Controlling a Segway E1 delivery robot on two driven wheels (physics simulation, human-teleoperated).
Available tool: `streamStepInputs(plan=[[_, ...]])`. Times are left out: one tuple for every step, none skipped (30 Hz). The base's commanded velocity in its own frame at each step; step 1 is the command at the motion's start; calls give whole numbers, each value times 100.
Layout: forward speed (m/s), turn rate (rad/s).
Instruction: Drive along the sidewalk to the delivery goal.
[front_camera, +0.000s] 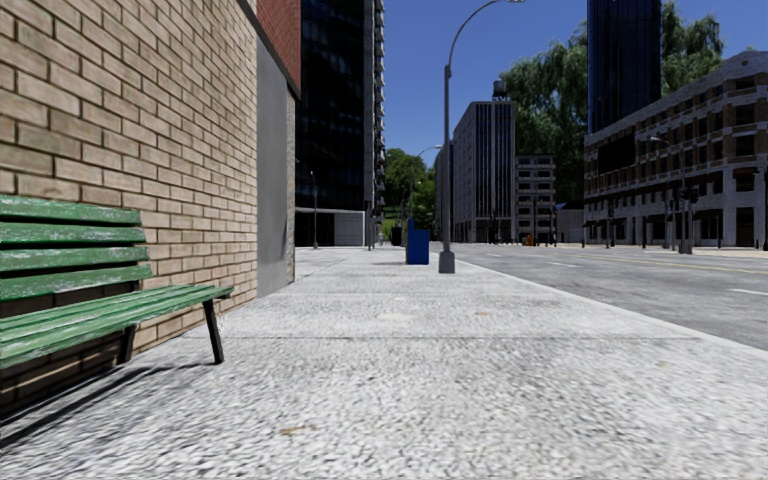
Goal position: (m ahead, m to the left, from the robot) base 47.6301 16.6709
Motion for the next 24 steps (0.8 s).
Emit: streamStepInputs(plan=[[200,6],[200,6],[200,8],[200,10],[200,16],[200,16],[200,21],[200,26],[200,34],[200,34],[200,38],[200,39],[200,34],[200,34],[200,28],[200,23],[200,20],[200,20],[200,20],[200,20],[200,19],[200,19],[200,19],[200,18]])
